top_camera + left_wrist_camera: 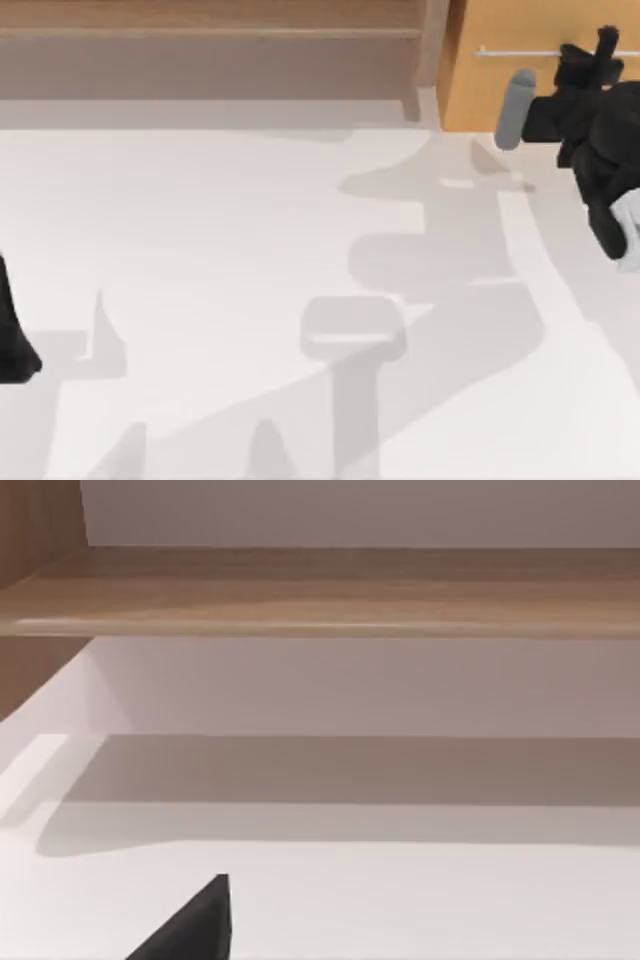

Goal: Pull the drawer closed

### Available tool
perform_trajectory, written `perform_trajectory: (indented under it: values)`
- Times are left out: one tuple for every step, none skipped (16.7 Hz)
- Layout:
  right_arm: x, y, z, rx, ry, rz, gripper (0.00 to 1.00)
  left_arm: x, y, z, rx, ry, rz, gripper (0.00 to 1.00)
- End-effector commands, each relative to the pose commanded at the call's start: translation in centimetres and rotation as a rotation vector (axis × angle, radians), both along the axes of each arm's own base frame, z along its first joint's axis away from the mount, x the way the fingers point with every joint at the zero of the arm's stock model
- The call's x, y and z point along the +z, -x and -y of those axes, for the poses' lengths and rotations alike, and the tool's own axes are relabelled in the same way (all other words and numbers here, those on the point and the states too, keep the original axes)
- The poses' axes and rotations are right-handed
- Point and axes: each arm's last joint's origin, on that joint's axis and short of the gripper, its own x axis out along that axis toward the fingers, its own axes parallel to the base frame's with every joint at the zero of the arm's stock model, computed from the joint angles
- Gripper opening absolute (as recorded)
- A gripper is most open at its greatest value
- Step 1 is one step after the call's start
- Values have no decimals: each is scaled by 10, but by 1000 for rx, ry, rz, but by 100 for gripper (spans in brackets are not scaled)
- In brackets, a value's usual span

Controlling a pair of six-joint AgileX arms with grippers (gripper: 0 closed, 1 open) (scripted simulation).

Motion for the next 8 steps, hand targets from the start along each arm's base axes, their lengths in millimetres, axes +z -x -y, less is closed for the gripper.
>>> perform_trajectory:
  values:
    - [0,0,0,0,0,0,0,0,0,0,0,0,0,100]
    - [0,0,0,0,0,0,0,0,0,0,0,0,0,100]
    - [0,0,0,0,0,0,0,0,0,0,0,0,0,100]
    - [0,0,0,0,0,0,0,0,0,0,0,0,0,100]
    - [0,0,0,0,0,0,8,0,0,0,0,0,0,100]
    - [0,0,0,0,0,0,15,0,0,0,0,0,0,100]
    - [0,0,0,0,0,0,23,0,0,0,0,0,0,100]
    - [0,0,0,0,0,0,30,0,0,0,0,0,0,100]
